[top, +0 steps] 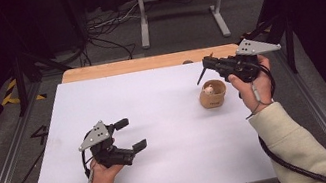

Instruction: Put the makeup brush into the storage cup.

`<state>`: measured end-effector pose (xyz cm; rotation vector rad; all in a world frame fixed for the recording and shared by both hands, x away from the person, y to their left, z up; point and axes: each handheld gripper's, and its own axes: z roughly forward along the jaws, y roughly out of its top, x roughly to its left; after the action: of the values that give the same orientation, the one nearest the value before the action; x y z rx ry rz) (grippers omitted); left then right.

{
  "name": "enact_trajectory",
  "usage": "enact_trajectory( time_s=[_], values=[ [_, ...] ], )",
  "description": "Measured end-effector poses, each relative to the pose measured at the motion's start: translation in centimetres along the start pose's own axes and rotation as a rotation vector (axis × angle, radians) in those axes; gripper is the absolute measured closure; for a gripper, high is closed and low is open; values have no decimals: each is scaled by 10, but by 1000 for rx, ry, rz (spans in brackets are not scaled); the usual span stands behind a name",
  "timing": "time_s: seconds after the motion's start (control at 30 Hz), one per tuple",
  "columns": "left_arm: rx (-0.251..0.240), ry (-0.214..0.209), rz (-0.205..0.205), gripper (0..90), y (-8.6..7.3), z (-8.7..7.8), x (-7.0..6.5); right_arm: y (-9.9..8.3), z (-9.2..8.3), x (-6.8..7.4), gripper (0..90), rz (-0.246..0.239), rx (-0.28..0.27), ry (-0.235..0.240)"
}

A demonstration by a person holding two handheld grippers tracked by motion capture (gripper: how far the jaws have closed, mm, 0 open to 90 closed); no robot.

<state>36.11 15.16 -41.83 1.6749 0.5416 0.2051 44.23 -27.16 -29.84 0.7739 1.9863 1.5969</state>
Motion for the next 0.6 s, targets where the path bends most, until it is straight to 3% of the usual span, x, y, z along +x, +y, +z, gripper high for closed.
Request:
enact_trajectory(
  time_s=[0.6],
  values=[
    [7,48,-11,8,-3,-18,3,-12,-6,-25,835,29,9,-137]
  ],
)
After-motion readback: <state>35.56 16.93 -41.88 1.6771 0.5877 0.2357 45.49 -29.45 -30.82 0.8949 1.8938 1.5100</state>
